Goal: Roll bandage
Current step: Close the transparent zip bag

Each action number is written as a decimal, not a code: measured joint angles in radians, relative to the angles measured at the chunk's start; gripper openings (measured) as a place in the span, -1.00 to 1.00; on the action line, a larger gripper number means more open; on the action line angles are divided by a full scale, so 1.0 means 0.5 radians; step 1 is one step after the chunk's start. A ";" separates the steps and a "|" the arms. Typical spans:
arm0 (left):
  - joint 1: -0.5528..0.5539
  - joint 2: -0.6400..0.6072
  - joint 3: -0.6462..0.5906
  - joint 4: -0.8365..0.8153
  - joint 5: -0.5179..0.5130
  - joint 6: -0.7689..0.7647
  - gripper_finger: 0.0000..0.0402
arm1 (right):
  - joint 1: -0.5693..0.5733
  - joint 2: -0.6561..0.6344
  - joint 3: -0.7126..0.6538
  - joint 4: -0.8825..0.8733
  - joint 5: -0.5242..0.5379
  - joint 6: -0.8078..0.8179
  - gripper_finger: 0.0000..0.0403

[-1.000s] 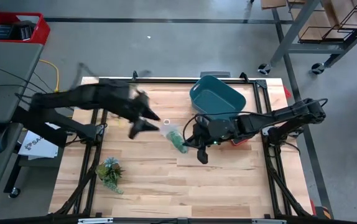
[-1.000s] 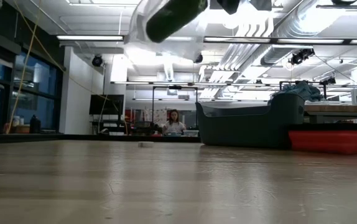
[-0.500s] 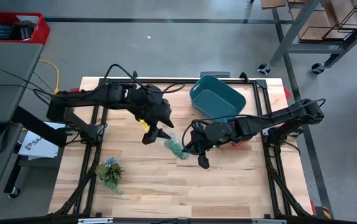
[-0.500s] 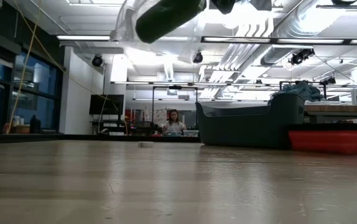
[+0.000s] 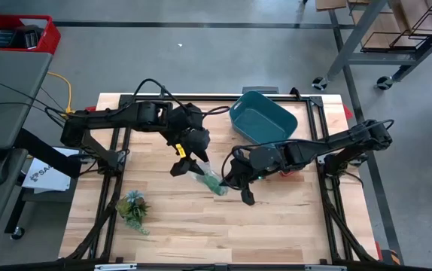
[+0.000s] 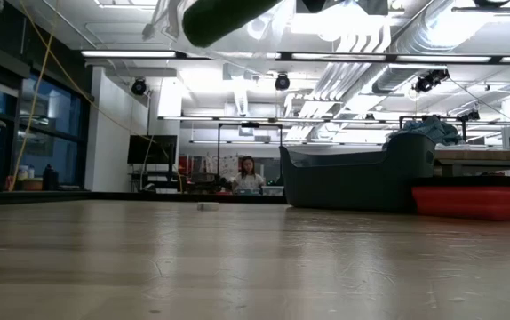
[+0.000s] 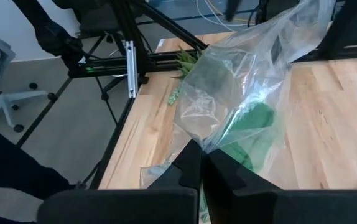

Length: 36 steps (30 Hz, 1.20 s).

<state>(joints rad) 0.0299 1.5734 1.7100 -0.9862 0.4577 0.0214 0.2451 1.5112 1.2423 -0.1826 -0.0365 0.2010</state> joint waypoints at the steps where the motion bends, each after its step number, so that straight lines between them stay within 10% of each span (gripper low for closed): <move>1: 0.001 0.000 0.000 0.000 -0.021 0.014 0.08 | 0.001 0.000 0.000 -0.006 -0.007 0.001 -1.00; 9: -0.014 0.006 0.000 -0.011 -0.031 0.132 -0.91 | 0.022 0.000 0.000 -0.025 -0.014 0.016 -1.00; 36: 0.018 -0.174 -0.003 -0.306 -0.206 -0.018 -1.00 | 0.021 -0.002 -0.001 -0.020 0.292 0.400 -0.96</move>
<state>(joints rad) 0.0390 1.4864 1.7084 -1.1393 0.3545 0.0125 0.2557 1.5105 1.2419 -0.1929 0.1094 0.4009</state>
